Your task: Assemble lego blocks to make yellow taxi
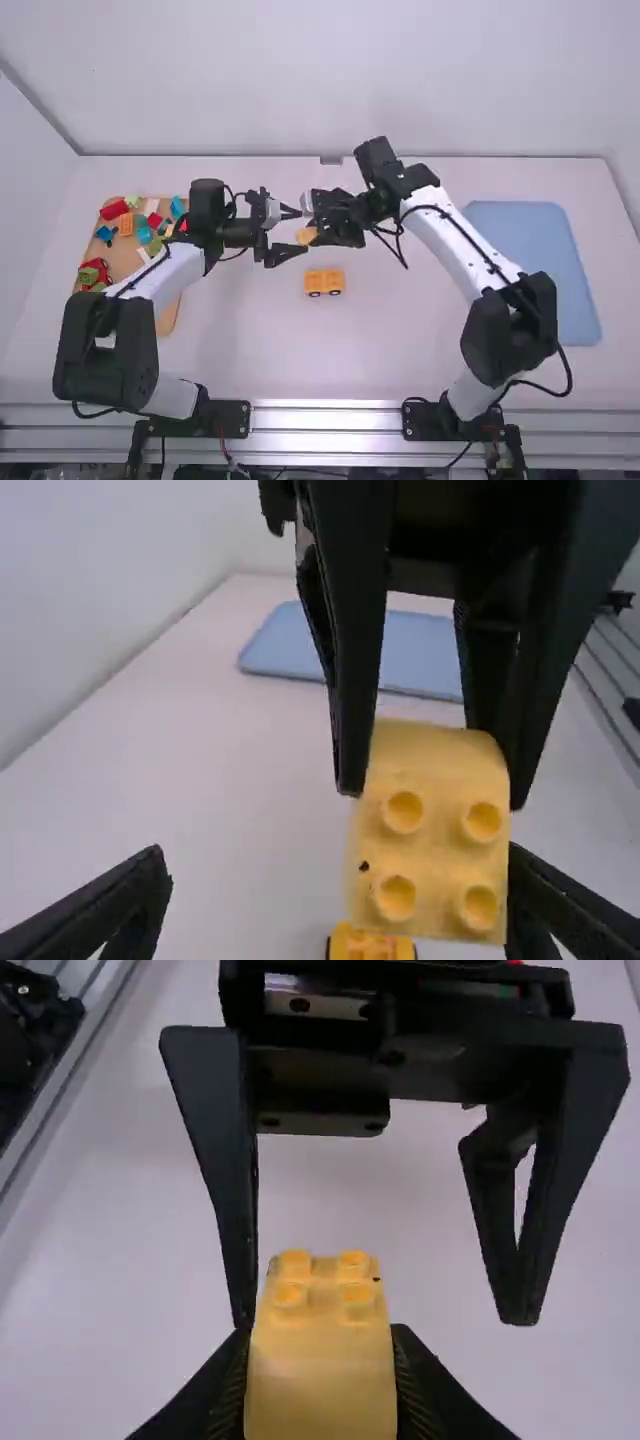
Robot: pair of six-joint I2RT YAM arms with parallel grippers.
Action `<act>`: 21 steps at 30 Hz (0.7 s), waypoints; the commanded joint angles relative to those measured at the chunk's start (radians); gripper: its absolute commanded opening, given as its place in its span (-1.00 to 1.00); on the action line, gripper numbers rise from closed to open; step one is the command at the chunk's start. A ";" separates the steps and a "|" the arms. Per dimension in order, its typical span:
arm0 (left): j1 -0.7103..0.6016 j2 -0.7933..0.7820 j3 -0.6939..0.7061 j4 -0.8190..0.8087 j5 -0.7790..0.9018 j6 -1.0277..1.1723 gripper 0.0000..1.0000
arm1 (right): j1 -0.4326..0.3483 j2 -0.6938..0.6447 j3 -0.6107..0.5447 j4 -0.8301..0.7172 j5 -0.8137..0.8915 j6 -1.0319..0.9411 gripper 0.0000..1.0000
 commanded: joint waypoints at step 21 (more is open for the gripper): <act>-0.040 0.004 -0.004 -0.002 -0.057 0.000 0.19 | -0.001 0.003 0.029 0.030 0.053 0.073 -0.73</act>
